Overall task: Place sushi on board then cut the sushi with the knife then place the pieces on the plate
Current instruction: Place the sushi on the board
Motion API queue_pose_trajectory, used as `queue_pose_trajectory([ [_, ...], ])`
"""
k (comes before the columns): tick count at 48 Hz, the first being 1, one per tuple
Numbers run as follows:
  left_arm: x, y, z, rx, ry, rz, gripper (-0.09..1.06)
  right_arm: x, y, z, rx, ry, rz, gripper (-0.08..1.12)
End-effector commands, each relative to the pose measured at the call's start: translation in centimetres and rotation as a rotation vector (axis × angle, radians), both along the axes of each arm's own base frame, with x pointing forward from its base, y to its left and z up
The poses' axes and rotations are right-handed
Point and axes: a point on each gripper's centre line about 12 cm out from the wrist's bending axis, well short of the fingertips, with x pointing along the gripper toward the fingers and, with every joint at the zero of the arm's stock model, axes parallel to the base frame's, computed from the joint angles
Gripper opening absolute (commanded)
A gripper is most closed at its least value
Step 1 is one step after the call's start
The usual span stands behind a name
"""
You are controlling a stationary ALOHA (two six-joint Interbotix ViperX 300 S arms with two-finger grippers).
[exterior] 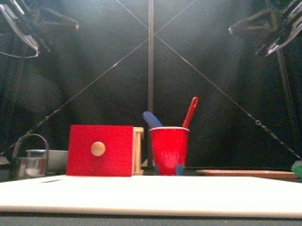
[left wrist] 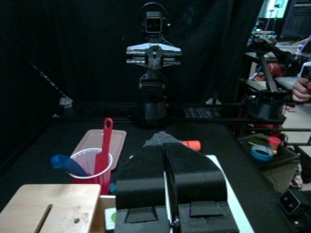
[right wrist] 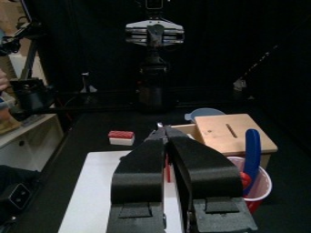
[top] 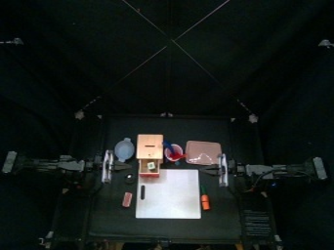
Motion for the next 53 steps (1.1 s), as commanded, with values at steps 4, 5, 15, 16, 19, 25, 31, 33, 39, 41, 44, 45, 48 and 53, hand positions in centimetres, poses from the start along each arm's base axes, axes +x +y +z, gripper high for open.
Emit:
queue_pose_trajectory([
  [4, 0.6, 0.4, 0.6, 0.030, -0.003, 0.019, 0.08, 2.9, -1.0, 0.2, 0.010, 0.078, -0.044, 0.05],
  [5, 0.7, 0.5, 0.5, 0.030, -0.001, 0.022, 0.08, 3.5, -1.2, 0.1, 0.007, 0.096, -0.052, 0.05],
  [15, 1.1, 1.1, 0.1, 0.024, 0.010, 0.050, 0.08, 10.3, -3.3, 0.5, 0.026, 0.303, -0.108, 0.05],
  [16, 1.1, 1.1, 0.1, 0.024, 0.013, 0.050, 0.08, 10.9, -3.4, 0.6, 0.030, 0.327, -0.109, 0.05],
  [19, 1.1, 1.1, 0.0, 0.017, 0.016, 0.053, 0.08, 12.7, -3.8, 0.6, 0.038, 0.402, -0.114, 0.05],
  [25, 1.1, 1.2, -0.4, 0.013, 0.025, 0.054, 0.08, 16.1, -4.4, 0.0, 0.038, 0.565, -0.117, 0.06],
  [31, 1.1, 1.2, -0.5, 0.013, 0.030, 0.056, 0.08, 18.8, -5.0, -0.9, 0.035, 0.670, -0.119, 0.11],
  [33, 1.0, 1.2, -0.7, 0.012, 0.031, 0.059, 0.08, 19.6, -5.1, -1.2, 0.035, 0.699, -0.118, 0.15],
  [39, 0.9, 1.8, -1.3, 0.016, 0.050, 0.088, 0.08, 21.9, -5.4, -2.4, 0.029, 0.806, -0.114, 0.33],
  [41, 0.7, 2.3, -1.7, 0.013, 0.058, 0.110, 0.08, 22.5, -5.6, -2.8, 0.032, 0.839, -0.114, 0.39],
  [44, 0.5, 3.2, -2.1, 0.008, 0.067, 0.152, 0.08, 23.4, -5.6, -3.5, 0.029, 0.884, -0.110, 0.50],
  [45, 0.5, 3.4, -2.2, 0.006, 0.068, 0.163, 0.08, 23.7, -5.7, -3.6, 0.027, 0.896, -0.109, 0.54],
  [48, 0.3, 3.8, -2.3, 0.002, 0.071, 0.186, 0.08, 24.5, -5.8, -3.9, 0.019, 0.920, -0.105, 0.64],
  [53, 0.2, 4.2, -2.5, -0.006, 0.075, 0.205, 0.08, 26.2, -5.9, -4.2, 0.003, 0.930, -0.097, 0.77],
])
